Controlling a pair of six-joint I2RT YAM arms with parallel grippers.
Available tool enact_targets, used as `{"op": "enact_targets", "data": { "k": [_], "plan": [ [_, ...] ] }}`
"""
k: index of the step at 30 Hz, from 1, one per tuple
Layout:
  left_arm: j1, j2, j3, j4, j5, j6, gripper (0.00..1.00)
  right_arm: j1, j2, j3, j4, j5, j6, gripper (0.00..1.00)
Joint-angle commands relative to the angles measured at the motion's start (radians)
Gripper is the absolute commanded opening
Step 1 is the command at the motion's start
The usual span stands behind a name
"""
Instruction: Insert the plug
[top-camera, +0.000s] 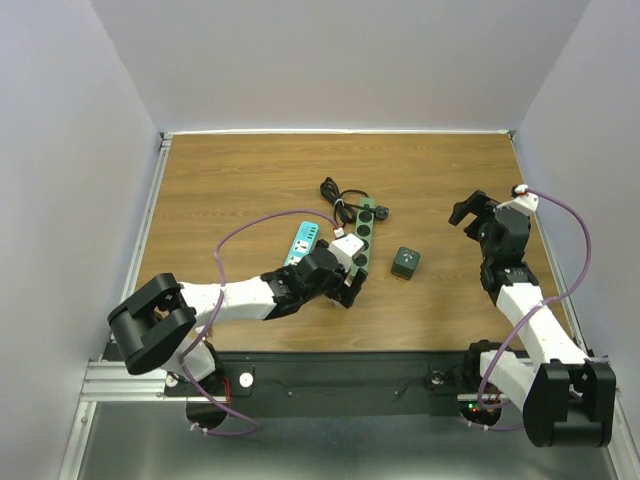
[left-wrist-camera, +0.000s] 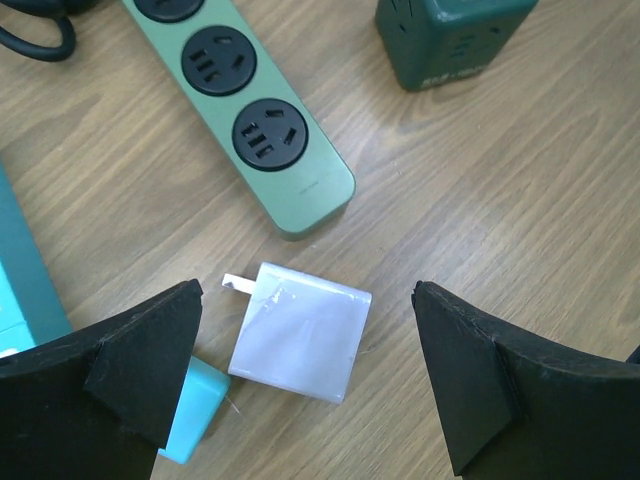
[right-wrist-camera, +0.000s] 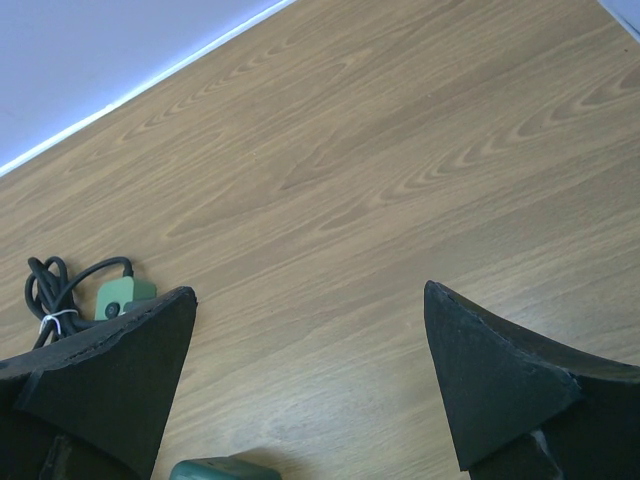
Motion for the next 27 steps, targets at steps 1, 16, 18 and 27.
{"op": "enact_targets", "data": {
  "k": [1, 16, 18, 27],
  "plan": [
    [-0.001, 0.011, -0.014, 0.008, 0.049, 0.020, 0.99, 0.003, -0.011, 0.032, 0.007, -0.006, -0.007, 1.00],
    [-0.013, 0.077, -0.038, -0.011, 0.041, -0.014, 0.93, 0.002, -0.006, 0.040, 0.003, -0.022, -0.009, 1.00],
    [-0.015, 0.082, -0.040, -0.015, 0.039, -0.023, 0.93, 0.002, -0.009, 0.043, -0.002, -0.026, -0.010, 1.00],
    [-0.050, 0.140, -0.035, -0.056, 0.015, -0.110, 0.52, 0.003, -0.018, 0.061, -0.026, -0.067, -0.007, 1.00]
  ]
}}
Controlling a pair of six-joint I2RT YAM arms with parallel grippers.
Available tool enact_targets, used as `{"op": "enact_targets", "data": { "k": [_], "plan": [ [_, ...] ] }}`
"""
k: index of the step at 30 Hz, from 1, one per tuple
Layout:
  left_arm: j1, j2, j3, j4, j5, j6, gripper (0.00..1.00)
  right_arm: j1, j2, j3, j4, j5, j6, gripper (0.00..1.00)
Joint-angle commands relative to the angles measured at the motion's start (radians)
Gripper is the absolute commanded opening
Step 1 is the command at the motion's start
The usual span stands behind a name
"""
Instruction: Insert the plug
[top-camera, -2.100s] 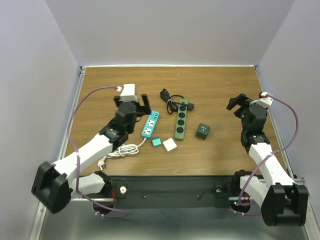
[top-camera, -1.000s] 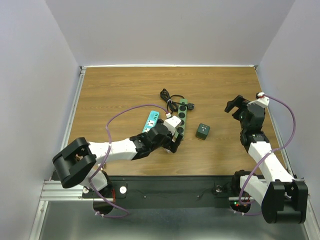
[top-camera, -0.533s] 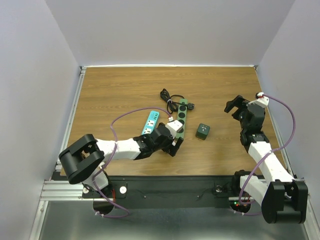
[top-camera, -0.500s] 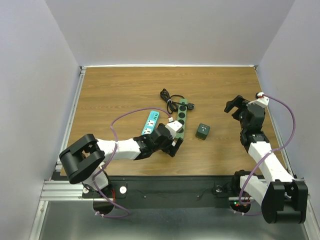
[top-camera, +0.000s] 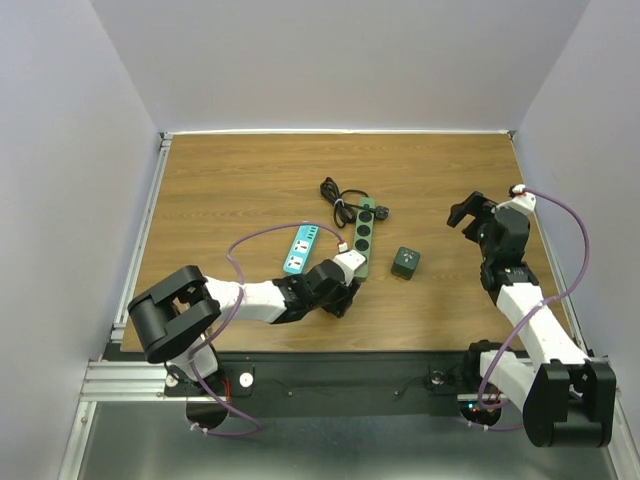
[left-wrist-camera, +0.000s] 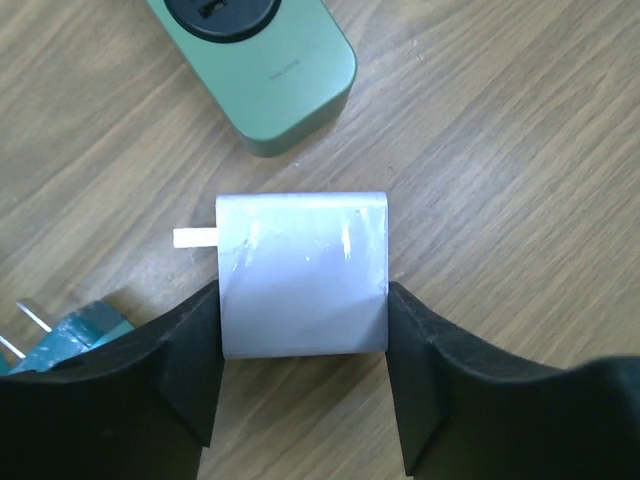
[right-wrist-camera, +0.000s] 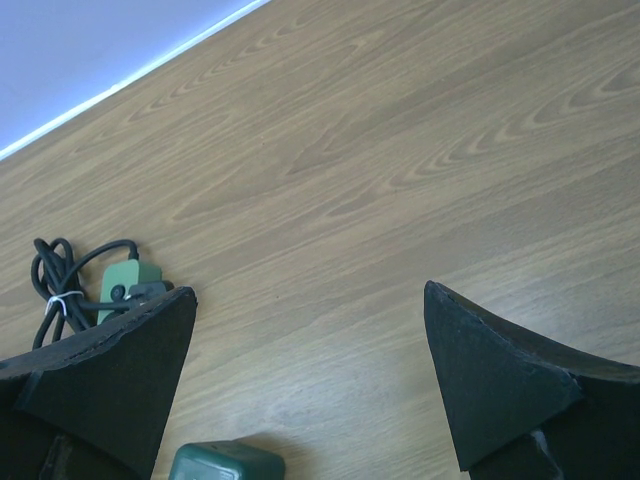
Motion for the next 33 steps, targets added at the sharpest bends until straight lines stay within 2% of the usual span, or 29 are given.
{"op": "enact_targets", "data": {
  "k": [1, 2, 5, 7, 8, 11, 12, 16, 21, 28, 33],
  "plan": [
    [-0.026, 0.013, -0.005, -0.036, -0.004, -0.065, 0.48, 0.003, -0.017, 0.069, -0.013, -0.044, -0.007, 1.00],
    [-0.031, 0.012, -0.011, -0.034, -0.002, -0.074, 0.42, 0.002, -0.016, 0.078, -0.032, -0.063, -0.007, 1.00],
    [-0.031, 0.013, -0.008, -0.043, 0.001, -0.081, 0.01, 0.003, -0.013, 0.115, -0.062, -0.117, -0.002, 1.00],
    [-0.031, 0.009, 0.010, -0.056, -0.021, -0.091, 0.00, 0.003, -0.005, 0.150, -0.085, -0.279, 0.034, 0.99],
    [-0.032, 0.003, 0.021, -0.063, -0.034, -0.097, 0.00, 0.003, 0.000, 0.150, -0.085, -0.280, 0.035, 0.99],
    [-0.032, -0.036, 0.123, -0.086, -0.097, -0.146, 0.00, 0.021, 0.027, 0.204, -0.099, -0.437, 0.134, 0.95],
    [-0.032, -0.049, 0.148, -0.089, -0.119, -0.165, 0.00, 0.023, 0.032, 0.212, -0.105, -0.448, 0.148, 0.95],
    [-0.014, -0.094, 0.265, -0.059, -0.208, -0.301, 0.00, 0.174, 0.061, 0.242, -0.118, -0.430, 0.211, 0.95],
    [0.009, -0.137, 0.254, 0.044, -0.258, -0.421, 0.00, 0.241, 0.093, 0.247, -0.119, -0.444, 0.275, 0.95],
    [0.012, -0.189, 0.198, 0.167, -0.315, -0.447, 0.00, 0.287, 0.108, 0.228, -0.119, -0.527, 0.337, 0.94],
    [0.012, -0.195, 0.190, 0.185, -0.323, -0.437, 0.00, 0.339, 0.118, 0.232, -0.119, -0.553, 0.372, 0.95]
  ]
}}
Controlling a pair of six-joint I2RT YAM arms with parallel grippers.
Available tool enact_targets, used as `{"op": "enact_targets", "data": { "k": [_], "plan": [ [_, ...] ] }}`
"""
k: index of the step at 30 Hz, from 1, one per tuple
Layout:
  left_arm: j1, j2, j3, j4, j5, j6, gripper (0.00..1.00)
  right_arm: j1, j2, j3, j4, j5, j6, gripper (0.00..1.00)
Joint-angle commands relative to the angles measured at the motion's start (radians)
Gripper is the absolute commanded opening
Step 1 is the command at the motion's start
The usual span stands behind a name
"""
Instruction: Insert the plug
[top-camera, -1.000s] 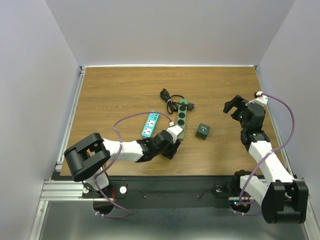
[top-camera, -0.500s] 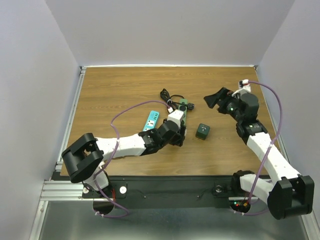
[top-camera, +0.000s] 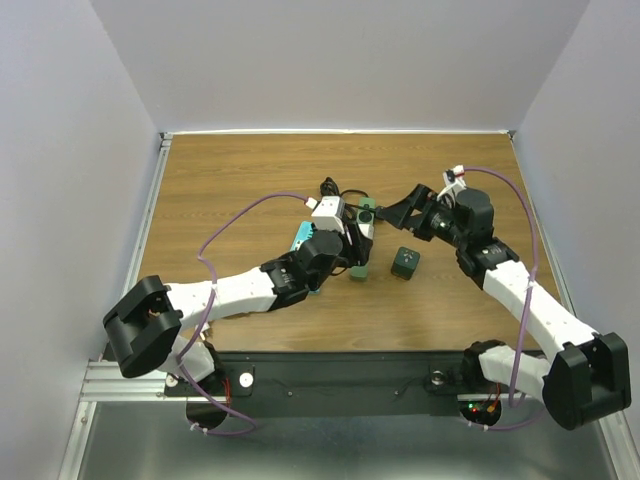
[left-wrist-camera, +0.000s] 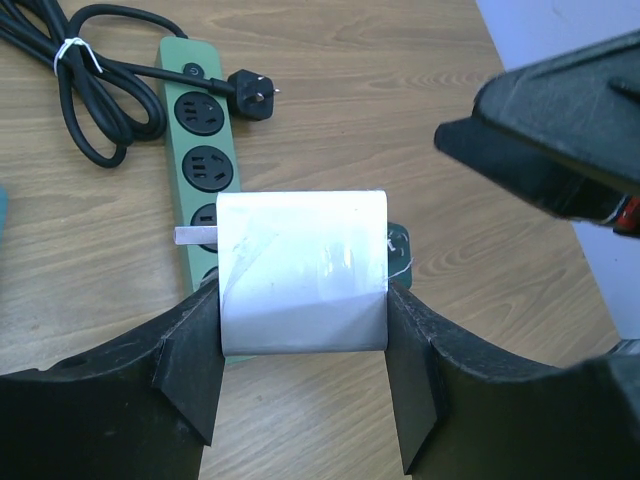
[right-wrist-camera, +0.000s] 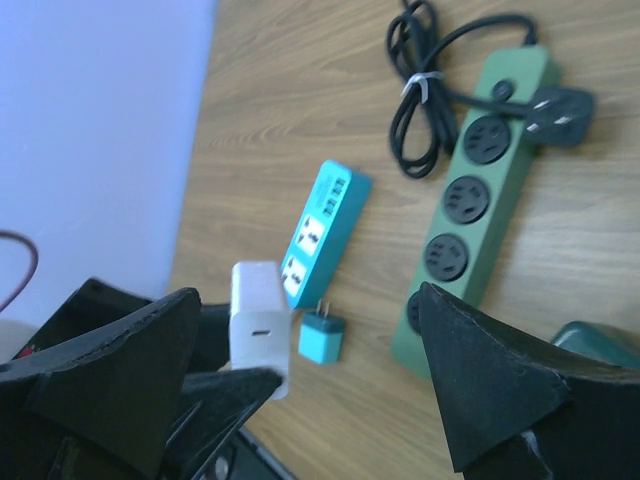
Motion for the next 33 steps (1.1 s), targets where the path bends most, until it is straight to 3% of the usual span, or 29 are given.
{"op": "enact_targets", "data": {
  "k": [1, 15, 20, 23, 26, 28, 29, 30, 33],
  "plan": [
    [-0.001, -0.048, -0.004, 0.119, -0.036, -0.010, 0.00, 0.051, 0.004, 0.024, 0.017, -0.053, 0.042, 0.95],
    [-0.003, -0.072, -0.054, 0.220, -0.001, 0.079, 0.00, 0.124, 0.162, 0.106, 0.002, -0.194, 0.013, 0.87],
    [-0.003, -0.077, -0.059, 0.237, 0.008, 0.123, 0.00, 0.154, 0.212, 0.134, -0.010, -0.249, -0.015, 0.67],
    [-0.003, -0.078, -0.062, 0.245, 0.020, 0.134, 0.00, 0.167, 0.235, 0.148, -0.013, -0.275, -0.030, 0.47],
    [-0.003, -0.084, -0.073, 0.251, 0.022, 0.134, 0.00, 0.177, 0.263, 0.157, -0.015, -0.315, -0.041, 0.12],
    [-0.003, -0.088, -0.076, 0.249, 0.019, 0.134, 0.00, 0.179, 0.261, 0.156, -0.015, -0.307, -0.043, 0.01],
    [-0.001, -0.091, -0.077, 0.251, 0.017, 0.134, 0.12, 0.177, 0.258, 0.157, -0.016, -0.300, -0.047, 0.00],
    [-0.001, -0.103, -0.085, 0.249, 0.010, 0.131, 0.39, 0.177, 0.254, 0.160, -0.019, -0.269, -0.059, 0.00],
    [-0.001, -0.127, -0.104, 0.248, 0.002, 0.130, 0.71, 0.176, 0.257, 0.204, -0.035, -0.220, -0.104, 0.00]
  ]
}}
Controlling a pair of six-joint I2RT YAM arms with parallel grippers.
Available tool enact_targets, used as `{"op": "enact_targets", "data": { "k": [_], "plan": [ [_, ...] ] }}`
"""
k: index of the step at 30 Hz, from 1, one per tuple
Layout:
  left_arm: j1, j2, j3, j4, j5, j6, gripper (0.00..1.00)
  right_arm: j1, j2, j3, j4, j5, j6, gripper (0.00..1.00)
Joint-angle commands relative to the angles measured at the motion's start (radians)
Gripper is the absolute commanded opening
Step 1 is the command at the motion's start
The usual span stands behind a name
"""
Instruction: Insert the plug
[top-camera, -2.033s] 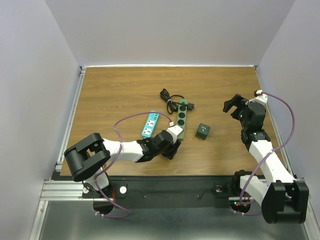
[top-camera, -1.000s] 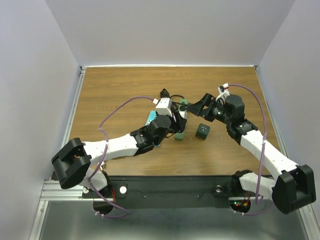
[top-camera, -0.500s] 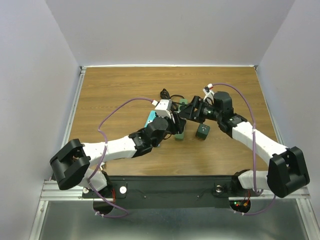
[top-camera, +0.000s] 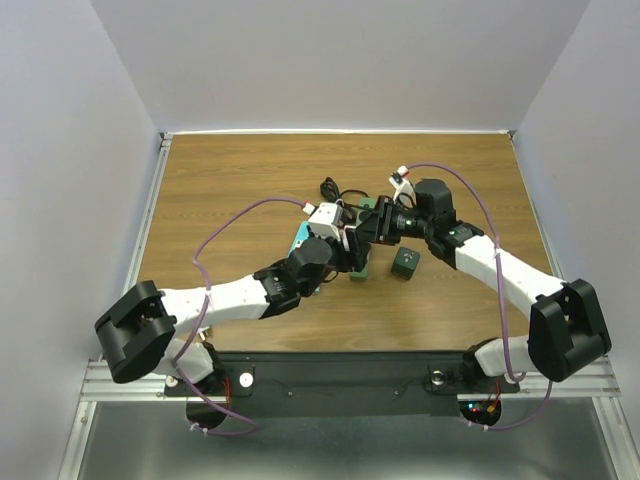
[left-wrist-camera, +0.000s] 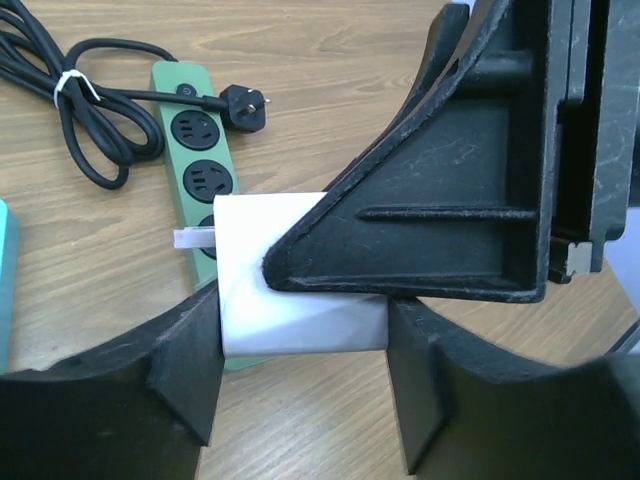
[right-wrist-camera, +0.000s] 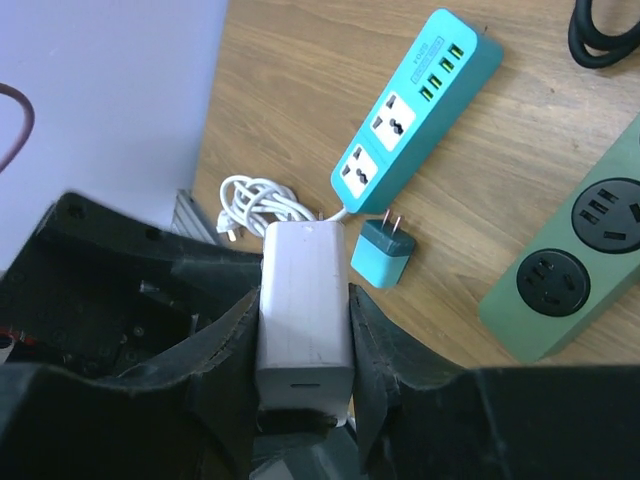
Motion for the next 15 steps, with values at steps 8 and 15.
{"op": "enact_targets", "data": {
  "k": [8, 15],
  "plan": [
    [0.058, -0.267, -0.176, 0.076, -0.045, 0.000, 0.91, -0.039, 0.167, 0.319, -0.077, 0.093, -0.272, 0.00],
    [0.328, -0.335, -0.265, -0.036, -0.028, -0.120, 0.91, -0.039, 0.309, 0.491, -0.241, -0.059, -0.548, 0.00]
  ]
}}
